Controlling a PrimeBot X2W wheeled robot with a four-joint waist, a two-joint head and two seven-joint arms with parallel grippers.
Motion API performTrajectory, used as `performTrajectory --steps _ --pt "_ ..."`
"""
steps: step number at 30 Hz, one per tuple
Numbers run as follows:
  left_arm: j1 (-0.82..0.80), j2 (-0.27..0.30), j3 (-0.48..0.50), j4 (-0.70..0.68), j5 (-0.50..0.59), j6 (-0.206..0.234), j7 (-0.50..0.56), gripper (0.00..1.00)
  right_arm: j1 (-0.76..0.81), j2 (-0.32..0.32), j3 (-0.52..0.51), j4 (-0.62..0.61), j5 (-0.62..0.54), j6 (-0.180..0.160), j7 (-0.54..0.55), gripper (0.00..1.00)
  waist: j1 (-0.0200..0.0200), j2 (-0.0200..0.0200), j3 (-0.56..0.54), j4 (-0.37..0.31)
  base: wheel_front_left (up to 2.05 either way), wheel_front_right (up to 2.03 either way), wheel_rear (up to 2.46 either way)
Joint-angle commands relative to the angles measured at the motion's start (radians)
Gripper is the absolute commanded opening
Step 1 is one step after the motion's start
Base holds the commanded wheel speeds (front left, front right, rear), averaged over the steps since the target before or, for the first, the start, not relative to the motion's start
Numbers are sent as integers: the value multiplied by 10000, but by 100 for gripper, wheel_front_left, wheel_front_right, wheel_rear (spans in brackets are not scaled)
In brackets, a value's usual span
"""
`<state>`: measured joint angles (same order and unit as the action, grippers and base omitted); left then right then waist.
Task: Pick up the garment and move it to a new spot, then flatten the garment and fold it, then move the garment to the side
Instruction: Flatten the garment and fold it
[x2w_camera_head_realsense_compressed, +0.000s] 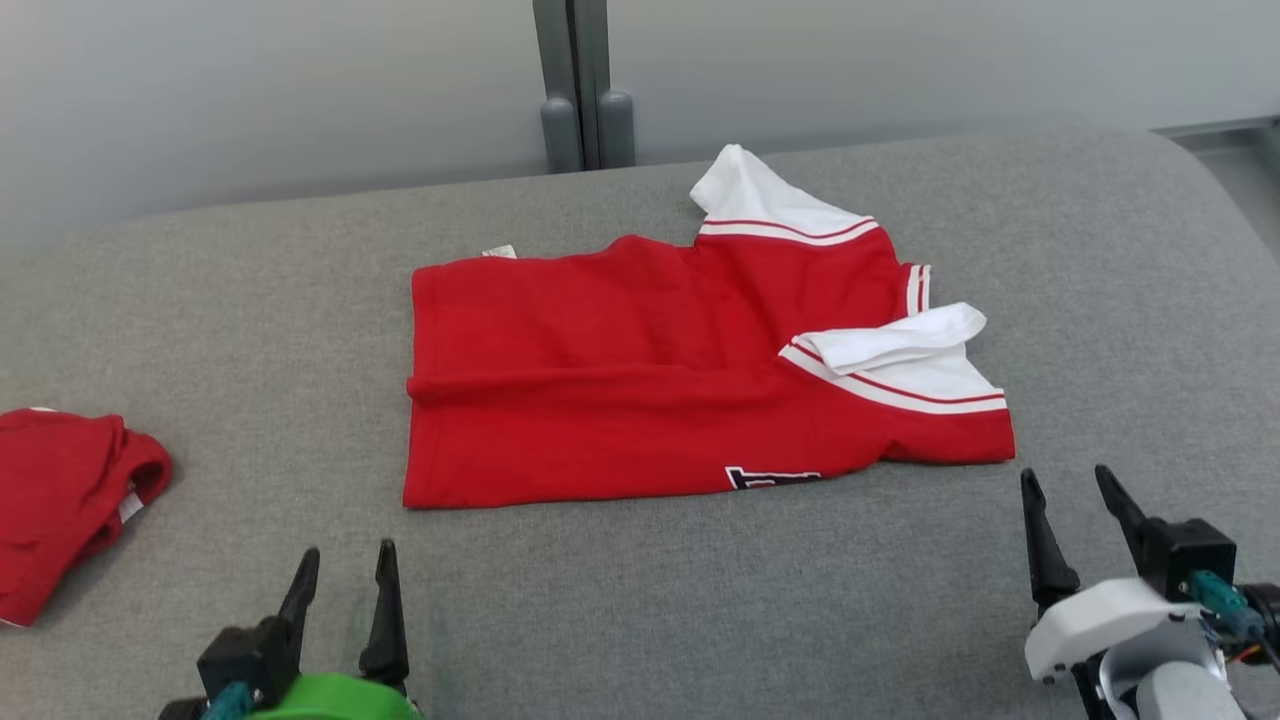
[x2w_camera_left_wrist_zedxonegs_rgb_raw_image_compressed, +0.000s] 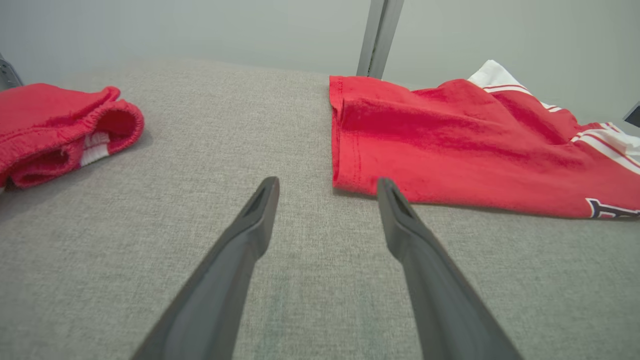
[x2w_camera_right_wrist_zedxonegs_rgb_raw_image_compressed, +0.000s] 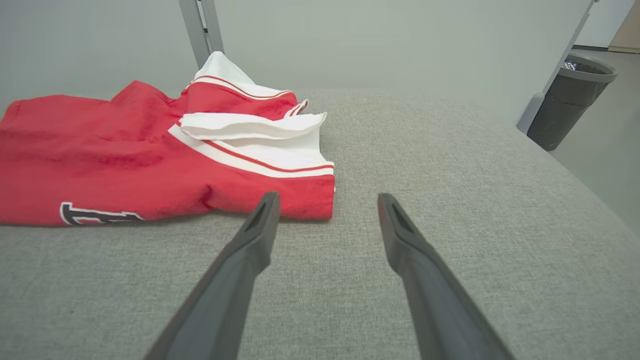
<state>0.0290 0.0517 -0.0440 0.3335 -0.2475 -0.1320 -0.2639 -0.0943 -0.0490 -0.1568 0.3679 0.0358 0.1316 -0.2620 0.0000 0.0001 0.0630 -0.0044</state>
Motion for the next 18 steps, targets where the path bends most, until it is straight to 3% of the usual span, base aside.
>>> performTrajectory --steps 1,9,18 --pt "-346 3 -49 -14 -88 27 -5 100 -297 -32 -38 -48 -1 -18 -42 100 0 -1 632 -61 0 0 0" --pt "-1921 397 -414 204 -493 27 -5 100 -1704 -34 61 -122 59 -18 -42 100 0 -1 2225 -137 0 0 0" --pt "-2721 834 -872 775 -1105 27 -5 100 -2457 -34 -88 308 -54 -18 -42 100 0 -1 3116 -208 0 0 0"
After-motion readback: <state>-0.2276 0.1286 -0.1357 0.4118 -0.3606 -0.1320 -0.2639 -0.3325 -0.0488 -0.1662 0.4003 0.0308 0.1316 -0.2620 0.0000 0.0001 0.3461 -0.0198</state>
